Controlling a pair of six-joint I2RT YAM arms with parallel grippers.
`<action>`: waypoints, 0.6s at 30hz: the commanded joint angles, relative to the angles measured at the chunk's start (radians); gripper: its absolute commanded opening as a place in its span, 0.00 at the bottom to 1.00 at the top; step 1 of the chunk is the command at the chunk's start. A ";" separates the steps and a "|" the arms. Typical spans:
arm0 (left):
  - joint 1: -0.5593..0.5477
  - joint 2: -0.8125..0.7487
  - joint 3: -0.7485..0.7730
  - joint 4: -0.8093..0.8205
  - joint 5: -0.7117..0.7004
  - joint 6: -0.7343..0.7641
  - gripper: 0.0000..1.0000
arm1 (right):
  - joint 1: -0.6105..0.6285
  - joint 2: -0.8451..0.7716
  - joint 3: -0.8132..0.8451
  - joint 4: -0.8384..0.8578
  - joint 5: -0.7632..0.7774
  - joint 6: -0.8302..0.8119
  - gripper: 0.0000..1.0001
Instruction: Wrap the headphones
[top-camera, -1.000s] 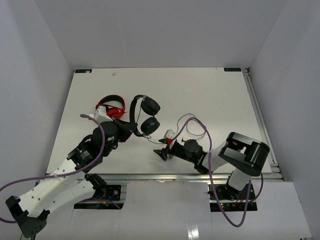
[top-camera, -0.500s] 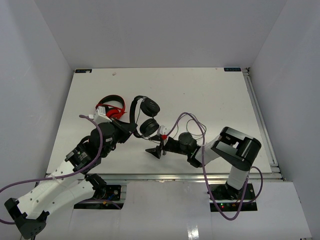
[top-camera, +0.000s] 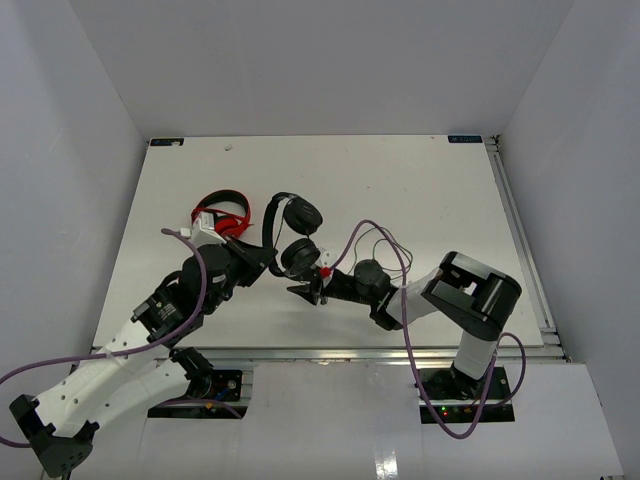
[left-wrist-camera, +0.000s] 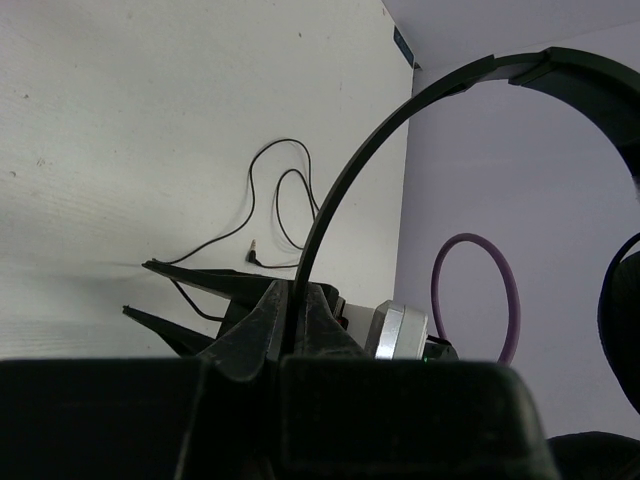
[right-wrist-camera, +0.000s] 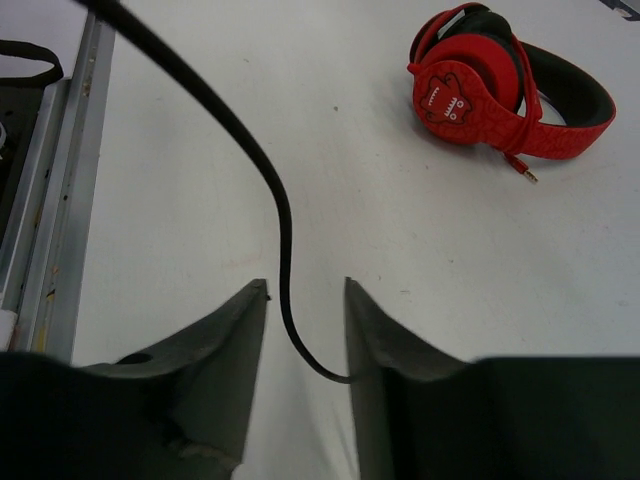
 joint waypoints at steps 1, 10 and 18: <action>0.004 0.006 -0.008 0.062 0.040 -0.030 0.00 | -0.022 -0.012 0.031 0.481 -0.002 -0.024 0.31; 0.003 -0.002 -0.010 0.101 0.107 -0.021 0.00 | -0.074 0.025 0.010 0.491 0.010 0.039 0.08; 0.003 0.002 -0.033 0.201 0.257 0.168 0.00 | -0.162 -0.018 -0.001 0.423 0.030 0.128 0.08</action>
